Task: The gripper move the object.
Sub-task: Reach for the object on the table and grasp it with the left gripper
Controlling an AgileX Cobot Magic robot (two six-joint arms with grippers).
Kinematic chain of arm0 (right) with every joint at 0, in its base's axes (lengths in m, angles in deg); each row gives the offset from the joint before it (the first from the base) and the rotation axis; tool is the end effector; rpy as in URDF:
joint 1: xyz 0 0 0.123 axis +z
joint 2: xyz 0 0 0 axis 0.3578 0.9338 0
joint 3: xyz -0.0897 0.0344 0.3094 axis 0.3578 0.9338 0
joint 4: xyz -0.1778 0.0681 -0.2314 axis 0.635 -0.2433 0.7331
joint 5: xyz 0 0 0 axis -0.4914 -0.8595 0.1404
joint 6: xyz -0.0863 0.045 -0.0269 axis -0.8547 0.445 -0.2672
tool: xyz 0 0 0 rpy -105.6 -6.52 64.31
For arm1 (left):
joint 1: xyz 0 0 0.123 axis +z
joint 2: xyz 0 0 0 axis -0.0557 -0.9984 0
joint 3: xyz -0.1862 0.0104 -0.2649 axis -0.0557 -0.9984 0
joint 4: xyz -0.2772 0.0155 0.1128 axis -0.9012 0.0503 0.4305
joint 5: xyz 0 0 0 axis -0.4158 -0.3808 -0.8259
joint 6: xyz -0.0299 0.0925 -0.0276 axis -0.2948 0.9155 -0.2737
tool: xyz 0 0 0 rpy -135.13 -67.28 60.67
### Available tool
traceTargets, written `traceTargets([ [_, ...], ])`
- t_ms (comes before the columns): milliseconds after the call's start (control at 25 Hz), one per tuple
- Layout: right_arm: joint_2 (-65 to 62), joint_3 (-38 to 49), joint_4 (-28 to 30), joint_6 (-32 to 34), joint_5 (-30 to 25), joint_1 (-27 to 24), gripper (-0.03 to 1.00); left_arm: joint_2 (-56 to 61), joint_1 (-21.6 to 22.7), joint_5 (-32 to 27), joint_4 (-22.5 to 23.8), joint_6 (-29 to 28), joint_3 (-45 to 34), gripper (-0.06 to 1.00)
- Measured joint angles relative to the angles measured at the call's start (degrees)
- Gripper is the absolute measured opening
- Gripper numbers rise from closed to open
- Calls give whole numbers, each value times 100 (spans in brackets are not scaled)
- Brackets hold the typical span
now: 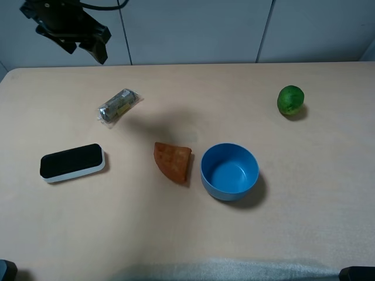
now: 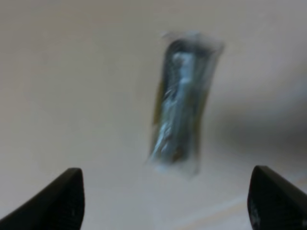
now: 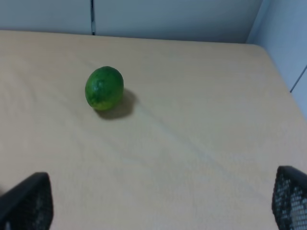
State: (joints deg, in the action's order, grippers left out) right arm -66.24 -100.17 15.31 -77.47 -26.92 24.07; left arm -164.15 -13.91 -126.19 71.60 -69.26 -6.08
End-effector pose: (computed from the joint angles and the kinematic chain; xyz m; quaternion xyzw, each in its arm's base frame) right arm 0.0089 -0.0046 0.2965 -0.0415 0.8442 -0.0274 0.5337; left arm 0.4279 -0.1243 0.2749 0.2200 0.9465 0.0191 0.2352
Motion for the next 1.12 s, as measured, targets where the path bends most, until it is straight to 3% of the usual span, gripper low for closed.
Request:
traceTargets([
  [240, 0, 0, 0, 0, 0, 0, 69, -814, -404, -56, 0, 0, 605, 77],
  [440, 0, 0, 0, 0, 4, 0, 69, -1398, -493, -381, 0, 4, 959, 77],
  [1120, 0, 0, 0, 0, 4, 0, 69, -1866, -48, -493, 92, -251, 982, 77],
])
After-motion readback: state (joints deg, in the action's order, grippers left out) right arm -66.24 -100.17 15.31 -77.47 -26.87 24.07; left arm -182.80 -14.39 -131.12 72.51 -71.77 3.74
